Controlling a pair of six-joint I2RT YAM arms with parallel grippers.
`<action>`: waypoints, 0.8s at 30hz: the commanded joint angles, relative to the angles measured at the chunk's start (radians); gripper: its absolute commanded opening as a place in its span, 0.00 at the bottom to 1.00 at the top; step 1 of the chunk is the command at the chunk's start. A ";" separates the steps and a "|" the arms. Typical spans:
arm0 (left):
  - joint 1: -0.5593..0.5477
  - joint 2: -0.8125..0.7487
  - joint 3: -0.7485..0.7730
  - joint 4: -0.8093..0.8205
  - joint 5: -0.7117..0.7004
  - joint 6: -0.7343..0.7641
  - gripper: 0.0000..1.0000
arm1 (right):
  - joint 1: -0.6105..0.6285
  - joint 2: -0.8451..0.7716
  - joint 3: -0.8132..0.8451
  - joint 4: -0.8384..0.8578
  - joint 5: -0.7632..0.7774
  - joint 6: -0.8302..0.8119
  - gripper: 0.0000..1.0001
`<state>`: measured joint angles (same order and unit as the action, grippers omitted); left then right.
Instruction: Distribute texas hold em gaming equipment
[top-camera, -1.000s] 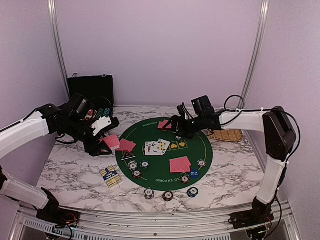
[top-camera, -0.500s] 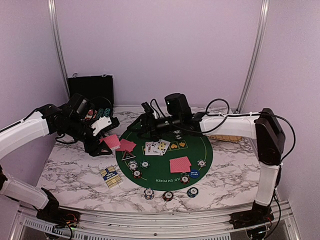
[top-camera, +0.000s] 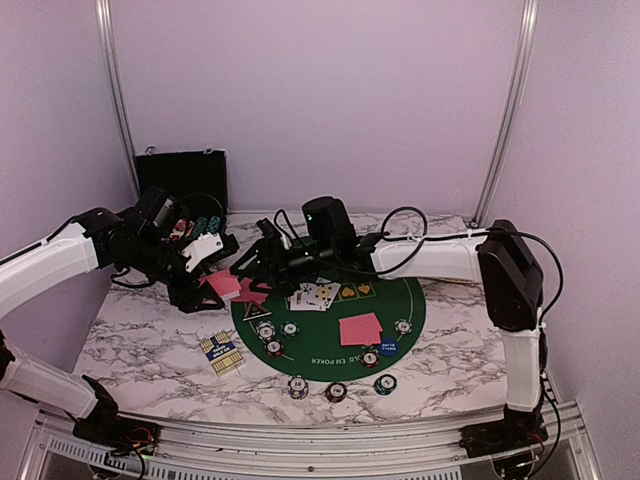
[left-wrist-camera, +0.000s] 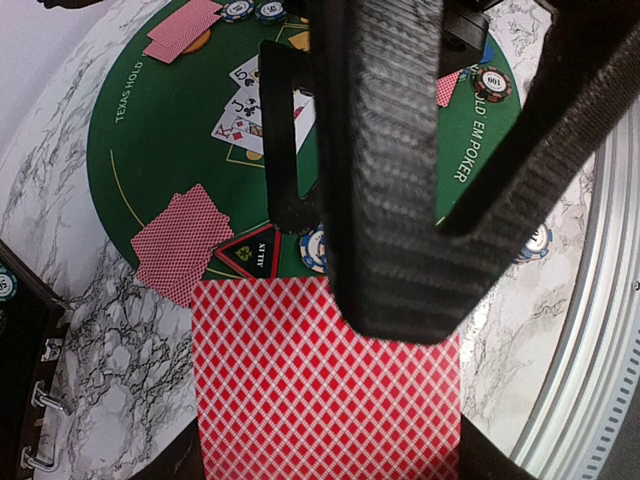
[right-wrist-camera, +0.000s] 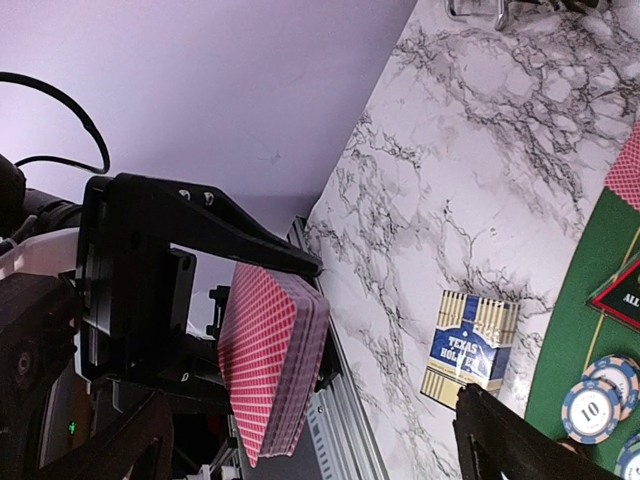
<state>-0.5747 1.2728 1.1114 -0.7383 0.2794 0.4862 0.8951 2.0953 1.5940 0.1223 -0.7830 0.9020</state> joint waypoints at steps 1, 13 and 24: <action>0.006 -0.012 0.026 0.015 0.017 0.002 0.00 | 0.025 0.037 0.077 0.043 -0.032 0.026 0.96; 0.006 0.000 0.047 0.014 0.025 -0.005 0.00 | 0.053 0.135 0.209 -0.009 -0.057 0.035 0.94; 0.006 -0.004 0.041 0.014 0.028 -0.002 0.00 | 0.067 0.200 0.266 -0.018 -0.077 0.067 0.89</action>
<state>-0.5747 1.2736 1.1290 -0.7380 0.2806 0.4858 0.9520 2.2673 1.8156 0.1108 -0.8440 0.9489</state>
